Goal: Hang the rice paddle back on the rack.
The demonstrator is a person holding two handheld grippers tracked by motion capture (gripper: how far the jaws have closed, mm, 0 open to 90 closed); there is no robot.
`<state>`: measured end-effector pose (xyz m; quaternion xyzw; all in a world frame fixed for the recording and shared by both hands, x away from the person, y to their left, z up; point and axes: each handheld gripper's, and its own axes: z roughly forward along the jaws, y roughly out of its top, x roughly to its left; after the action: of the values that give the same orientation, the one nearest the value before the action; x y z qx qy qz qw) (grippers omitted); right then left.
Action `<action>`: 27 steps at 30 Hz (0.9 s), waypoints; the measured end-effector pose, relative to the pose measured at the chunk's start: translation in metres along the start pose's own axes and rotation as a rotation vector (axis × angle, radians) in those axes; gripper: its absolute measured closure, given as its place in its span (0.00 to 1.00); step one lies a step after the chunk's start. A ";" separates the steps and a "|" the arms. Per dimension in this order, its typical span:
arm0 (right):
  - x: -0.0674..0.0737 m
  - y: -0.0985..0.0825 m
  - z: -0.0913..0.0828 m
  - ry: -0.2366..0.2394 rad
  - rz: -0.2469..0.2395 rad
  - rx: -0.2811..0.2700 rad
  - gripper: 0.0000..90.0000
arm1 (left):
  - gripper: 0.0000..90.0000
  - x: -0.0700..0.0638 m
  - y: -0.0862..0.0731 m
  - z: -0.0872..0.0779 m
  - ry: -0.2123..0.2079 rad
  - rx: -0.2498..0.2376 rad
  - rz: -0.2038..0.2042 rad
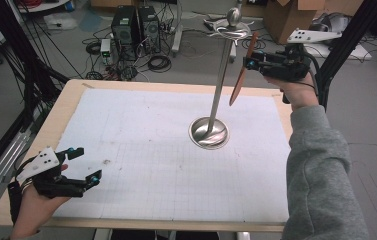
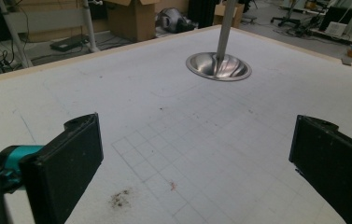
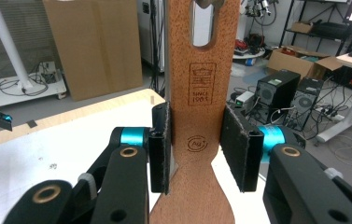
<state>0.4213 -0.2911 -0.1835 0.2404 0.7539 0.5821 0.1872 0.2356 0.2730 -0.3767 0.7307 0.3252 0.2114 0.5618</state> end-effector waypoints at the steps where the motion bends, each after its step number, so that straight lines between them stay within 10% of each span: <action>1: 0.000 0.000 0.000 -0.004 -0.002 0.000 0.72 | 0.04 0.000 0.000 0.000 0.000 -0.002 0.000; 15: 0.007 0.000 -0.002 -0.065 0.002 -0.010 0.48 | 0.04 -0.002 0.002 -0.001 -0.008 -0.019 0.000; 27: 0.012 -0.032 -0.008 -0.079 0.120 -0.003 0.11 | 0.04 -0.006 0.008 -0.003 -0.004 -0.039 0.006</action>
<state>0.4024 -0.2971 -0.2125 0.3076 0.7293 0.5836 0.1817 0.2312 0.2698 -0.3677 0.7209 0.3178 0.2180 0.5760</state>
